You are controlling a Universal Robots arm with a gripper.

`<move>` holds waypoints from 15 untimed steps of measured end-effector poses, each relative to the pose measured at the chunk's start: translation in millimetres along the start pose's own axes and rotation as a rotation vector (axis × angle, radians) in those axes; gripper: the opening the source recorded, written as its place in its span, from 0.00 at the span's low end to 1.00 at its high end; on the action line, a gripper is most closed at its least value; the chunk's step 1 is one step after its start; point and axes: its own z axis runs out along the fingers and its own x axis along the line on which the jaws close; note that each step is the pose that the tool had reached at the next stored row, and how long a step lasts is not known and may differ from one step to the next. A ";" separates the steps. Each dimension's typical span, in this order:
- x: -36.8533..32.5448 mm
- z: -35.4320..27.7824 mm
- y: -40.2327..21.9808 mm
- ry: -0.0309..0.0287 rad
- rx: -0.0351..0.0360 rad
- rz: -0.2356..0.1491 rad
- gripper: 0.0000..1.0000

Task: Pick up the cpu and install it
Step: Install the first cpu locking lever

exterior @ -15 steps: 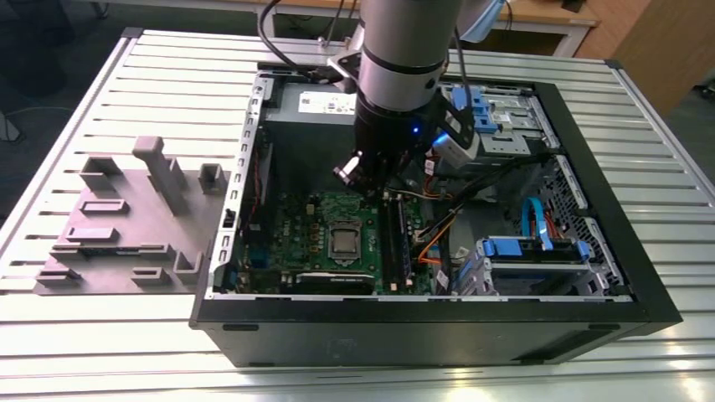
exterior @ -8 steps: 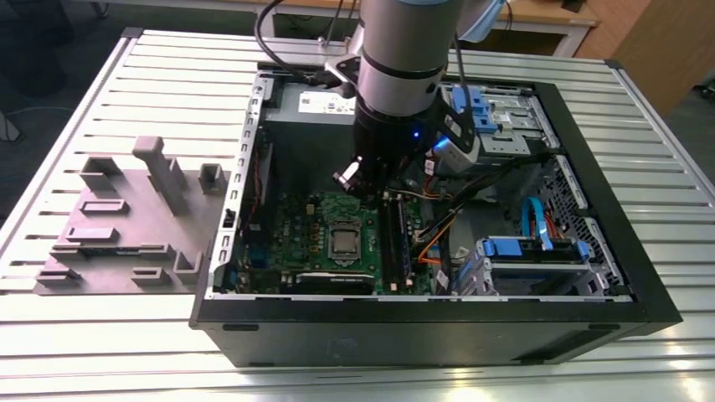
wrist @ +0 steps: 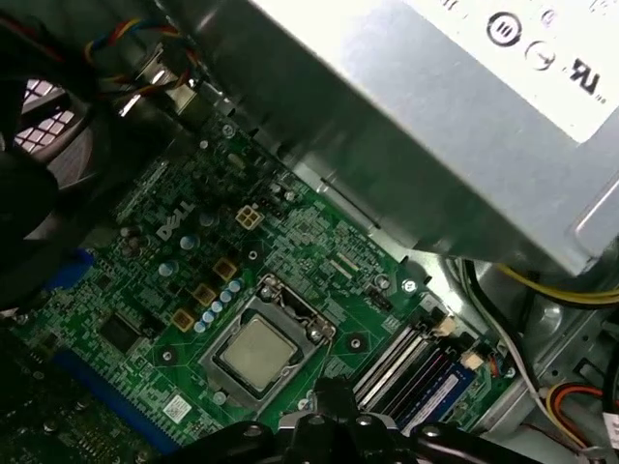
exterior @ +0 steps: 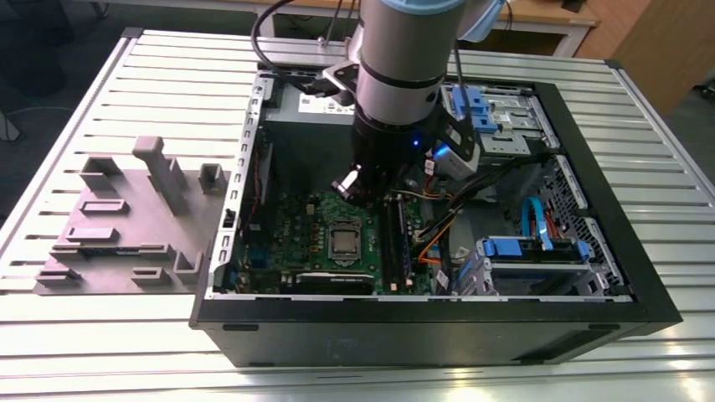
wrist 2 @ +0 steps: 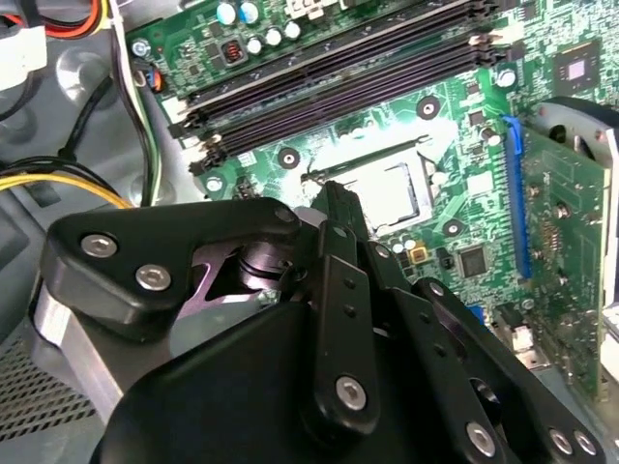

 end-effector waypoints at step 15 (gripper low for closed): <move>6.4 8.2 1.8 0.0022 0.0028 -0.001 0.10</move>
